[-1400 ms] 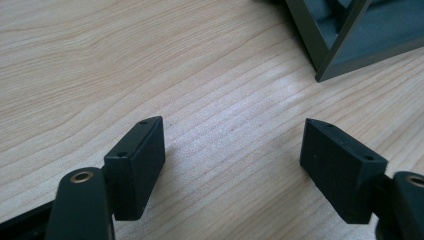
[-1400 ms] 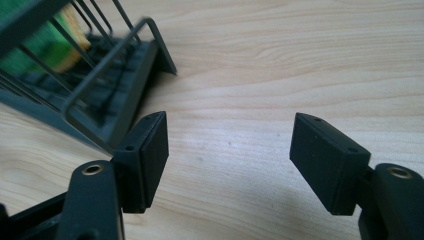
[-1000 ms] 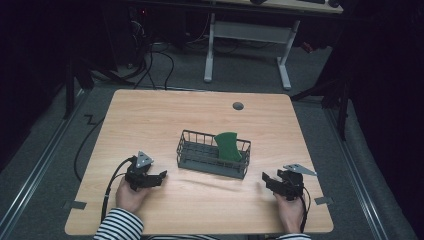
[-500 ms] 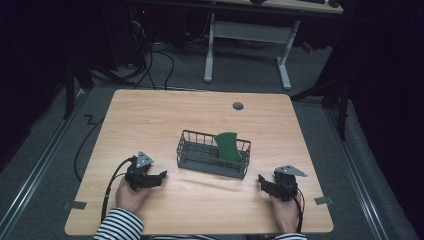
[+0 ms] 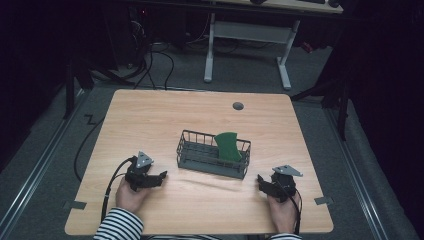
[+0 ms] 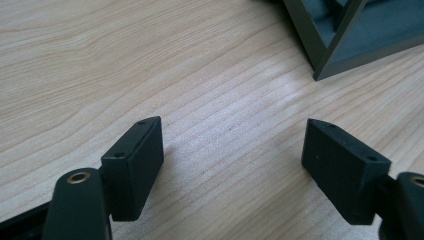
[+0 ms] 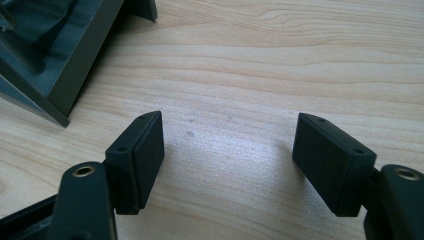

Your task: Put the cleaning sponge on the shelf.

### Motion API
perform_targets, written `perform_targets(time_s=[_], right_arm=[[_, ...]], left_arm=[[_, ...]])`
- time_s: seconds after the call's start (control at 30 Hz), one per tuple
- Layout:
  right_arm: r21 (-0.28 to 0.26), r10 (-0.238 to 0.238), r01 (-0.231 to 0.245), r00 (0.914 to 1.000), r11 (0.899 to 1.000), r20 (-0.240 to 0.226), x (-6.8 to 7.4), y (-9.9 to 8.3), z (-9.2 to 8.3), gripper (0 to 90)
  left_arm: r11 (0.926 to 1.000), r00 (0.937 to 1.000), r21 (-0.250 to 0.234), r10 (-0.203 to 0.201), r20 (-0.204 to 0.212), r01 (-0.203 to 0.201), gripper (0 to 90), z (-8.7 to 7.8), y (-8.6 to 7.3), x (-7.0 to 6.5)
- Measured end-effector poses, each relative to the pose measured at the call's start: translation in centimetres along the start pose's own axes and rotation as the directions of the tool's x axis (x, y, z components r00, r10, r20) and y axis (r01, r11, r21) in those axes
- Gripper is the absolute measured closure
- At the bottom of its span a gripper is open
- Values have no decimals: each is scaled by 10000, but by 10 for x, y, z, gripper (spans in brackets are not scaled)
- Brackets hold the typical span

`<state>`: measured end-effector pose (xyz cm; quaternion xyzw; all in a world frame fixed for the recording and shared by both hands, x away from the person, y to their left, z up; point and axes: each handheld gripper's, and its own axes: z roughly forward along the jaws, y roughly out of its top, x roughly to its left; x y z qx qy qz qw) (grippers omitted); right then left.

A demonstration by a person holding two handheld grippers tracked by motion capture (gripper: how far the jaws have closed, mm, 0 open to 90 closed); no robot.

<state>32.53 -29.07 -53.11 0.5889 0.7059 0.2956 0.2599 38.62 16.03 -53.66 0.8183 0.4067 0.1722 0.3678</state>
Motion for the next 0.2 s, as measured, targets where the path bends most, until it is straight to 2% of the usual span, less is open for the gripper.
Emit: perform_targets(time_s=[0.2], right_arm=[[-3, -18, 18, 10000, 10000, -1, 0, 0, 0, 289]], left_arm=[[10000, 10000, -6, -1, -6, 1, 254, 0, 0, 0]])
